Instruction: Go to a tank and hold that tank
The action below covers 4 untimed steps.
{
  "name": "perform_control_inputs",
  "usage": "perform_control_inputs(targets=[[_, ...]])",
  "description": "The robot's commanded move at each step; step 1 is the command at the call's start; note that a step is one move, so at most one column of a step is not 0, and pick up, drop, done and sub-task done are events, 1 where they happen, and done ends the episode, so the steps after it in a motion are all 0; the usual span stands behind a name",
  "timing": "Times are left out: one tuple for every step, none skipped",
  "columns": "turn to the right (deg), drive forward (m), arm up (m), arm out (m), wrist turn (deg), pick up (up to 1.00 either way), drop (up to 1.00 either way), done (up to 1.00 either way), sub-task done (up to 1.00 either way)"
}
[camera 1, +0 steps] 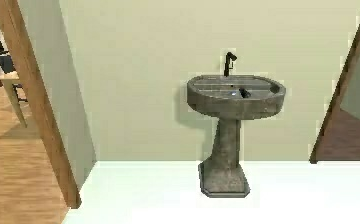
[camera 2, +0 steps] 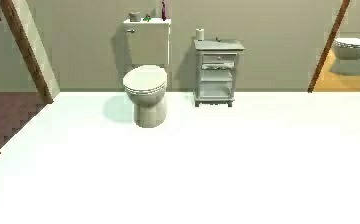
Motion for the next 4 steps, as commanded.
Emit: perform_control_inputs(targets=[[-45.0,0.0,0.0,0.0,0.0,0.0,0.0,0.0,0.0],[-45.0,0.0,0.0,0.0,0.0,0.0,0.0,0.0,0.0],[-45.0,0.0,0.0,0.0,0.0,0.0,0.0,0.0,0.0],[-24.0,0.0,0.0,0.0,0.0,0.0,0.0,0.0,0.0]])
